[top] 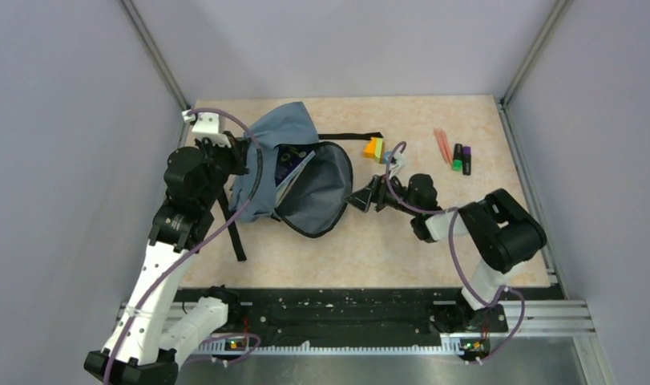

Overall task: Pack the student bag
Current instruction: Adjust the student bag at the center of the board.

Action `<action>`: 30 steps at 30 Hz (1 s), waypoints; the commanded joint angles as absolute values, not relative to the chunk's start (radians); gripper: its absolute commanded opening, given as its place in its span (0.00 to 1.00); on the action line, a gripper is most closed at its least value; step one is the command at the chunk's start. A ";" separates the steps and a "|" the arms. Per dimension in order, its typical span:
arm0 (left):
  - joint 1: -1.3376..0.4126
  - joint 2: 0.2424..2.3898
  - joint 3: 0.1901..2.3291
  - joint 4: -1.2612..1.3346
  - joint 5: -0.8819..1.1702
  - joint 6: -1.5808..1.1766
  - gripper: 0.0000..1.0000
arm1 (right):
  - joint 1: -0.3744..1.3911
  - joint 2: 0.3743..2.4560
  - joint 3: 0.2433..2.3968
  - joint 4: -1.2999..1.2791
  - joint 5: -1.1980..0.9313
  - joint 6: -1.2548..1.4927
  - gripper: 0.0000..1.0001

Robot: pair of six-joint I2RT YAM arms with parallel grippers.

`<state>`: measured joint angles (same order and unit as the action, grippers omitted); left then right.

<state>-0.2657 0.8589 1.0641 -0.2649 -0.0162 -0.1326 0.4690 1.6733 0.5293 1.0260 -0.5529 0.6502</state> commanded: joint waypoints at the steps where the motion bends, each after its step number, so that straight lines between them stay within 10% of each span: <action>1: -0.243 0.838 1.102 -0.223 -0.048 -0.138 0.00 | 0.475 1.739 0.559 1.198 -0.585 0.710 0.83; 22: -0.229 0.835 1.108 -0.214 -0.005 -0.158 0.00 | 0.560 1.964 0.709 1.461 -0.626 0.745 0.98; 30: -0.229 0.834 1.092 -0.205 0.029 -0.151 0.00 | 0.560 1.882 0.716 1.579 -0.645 0.821 0.36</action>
